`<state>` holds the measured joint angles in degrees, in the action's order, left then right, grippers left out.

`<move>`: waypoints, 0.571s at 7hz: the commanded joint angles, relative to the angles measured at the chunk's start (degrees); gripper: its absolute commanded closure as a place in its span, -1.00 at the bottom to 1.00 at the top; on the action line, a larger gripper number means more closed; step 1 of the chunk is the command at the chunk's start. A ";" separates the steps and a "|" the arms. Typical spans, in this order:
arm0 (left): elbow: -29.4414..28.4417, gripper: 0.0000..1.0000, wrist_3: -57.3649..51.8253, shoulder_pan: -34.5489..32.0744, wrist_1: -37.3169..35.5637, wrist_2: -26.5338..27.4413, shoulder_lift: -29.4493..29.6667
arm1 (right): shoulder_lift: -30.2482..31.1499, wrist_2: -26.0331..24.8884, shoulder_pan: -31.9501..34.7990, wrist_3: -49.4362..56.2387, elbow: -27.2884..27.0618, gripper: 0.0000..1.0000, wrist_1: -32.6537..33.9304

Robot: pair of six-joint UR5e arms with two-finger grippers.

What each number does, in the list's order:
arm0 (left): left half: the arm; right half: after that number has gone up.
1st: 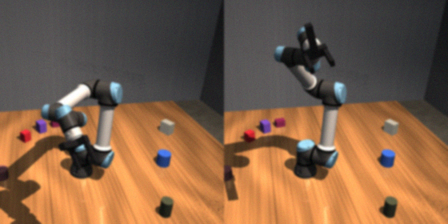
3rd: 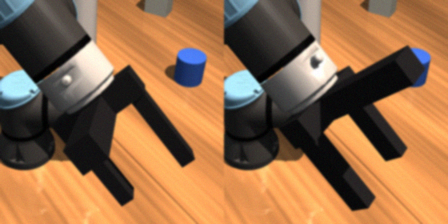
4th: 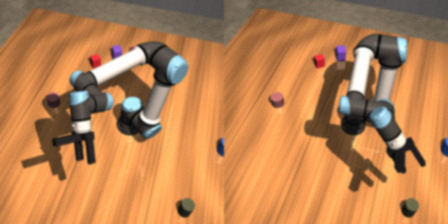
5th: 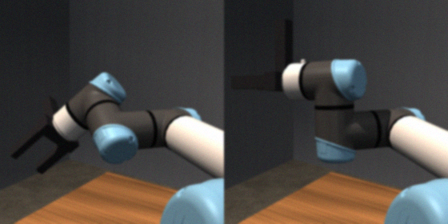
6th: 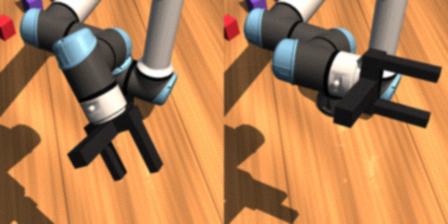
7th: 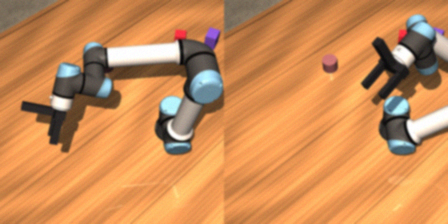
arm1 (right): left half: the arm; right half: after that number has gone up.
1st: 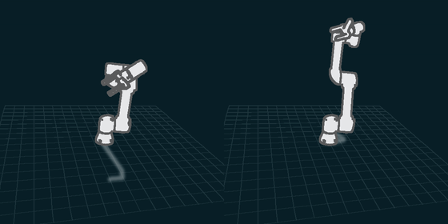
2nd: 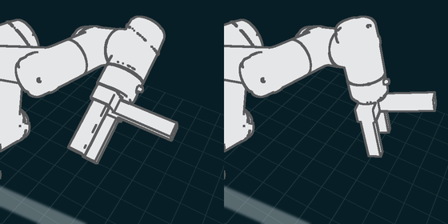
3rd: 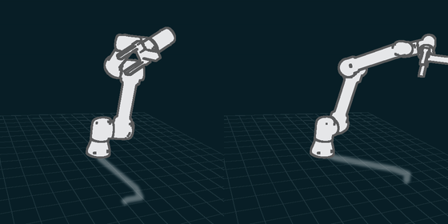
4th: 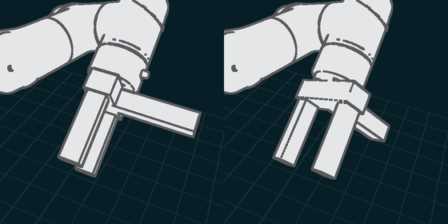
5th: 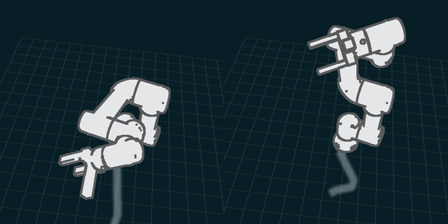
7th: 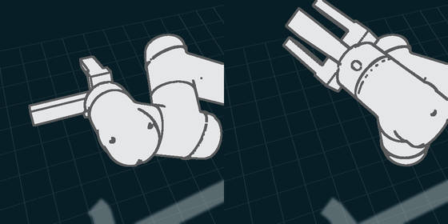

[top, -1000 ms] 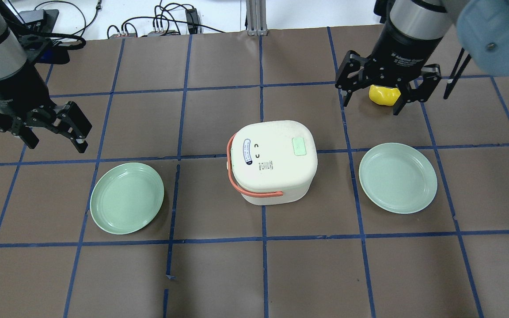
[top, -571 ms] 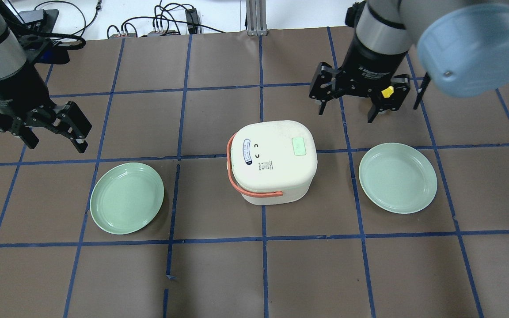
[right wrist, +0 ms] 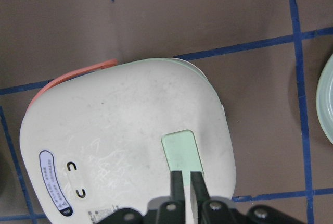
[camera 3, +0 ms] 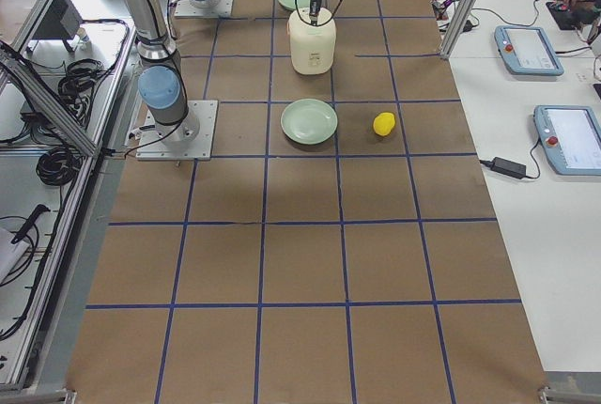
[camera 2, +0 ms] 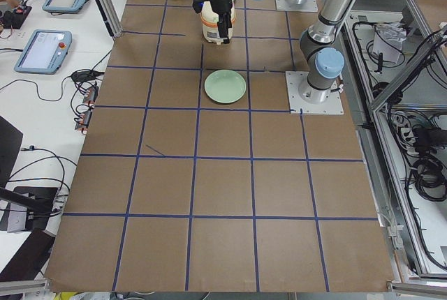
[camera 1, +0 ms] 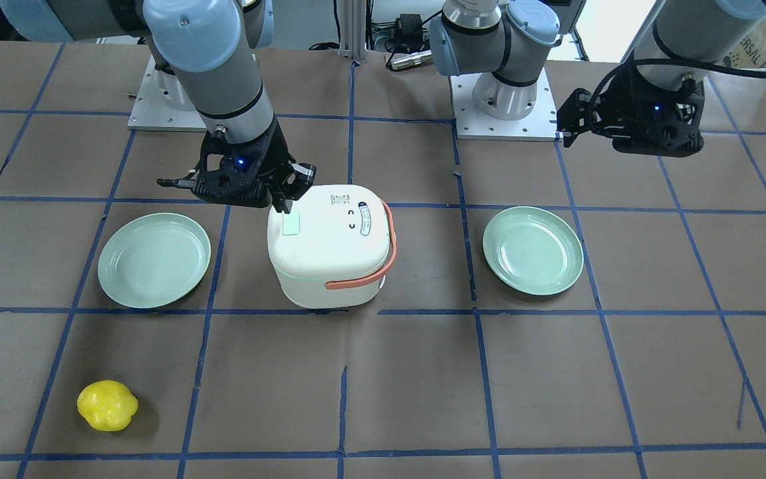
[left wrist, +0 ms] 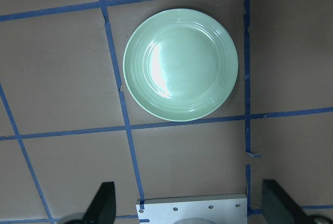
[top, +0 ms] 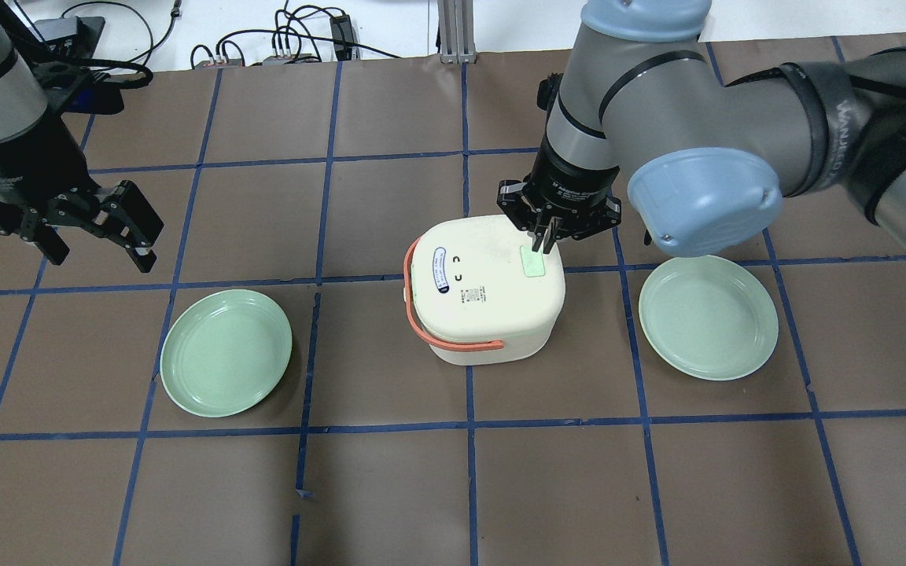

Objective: Press rice cooker button
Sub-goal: 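Press the green lid button down with the closed right gripper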

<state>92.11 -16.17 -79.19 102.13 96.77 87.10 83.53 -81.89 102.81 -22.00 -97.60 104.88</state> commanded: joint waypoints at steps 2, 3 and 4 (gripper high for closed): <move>0.00 -1.00 0.00 0.00 0.00 0.00 0.00 | -2.05 0.15 0.55 0.82 -0.57 0.69 3.75; 0.00 -1.00 0.00 0.00 0.00 0.00 -0.09 | -2.23 -0.02 0.55 2.47 -1.53 0.69 3.75; 0.00 -1.00 0.00 0.00 0.00 0.00 0.00 | -2.23 -0.37 0.55 2.66 -2.32 0.69 3.93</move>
<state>92.11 -16.17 -79.19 102.13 96.77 87.07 81.39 -81.93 103.35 -20.05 -98.97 108.60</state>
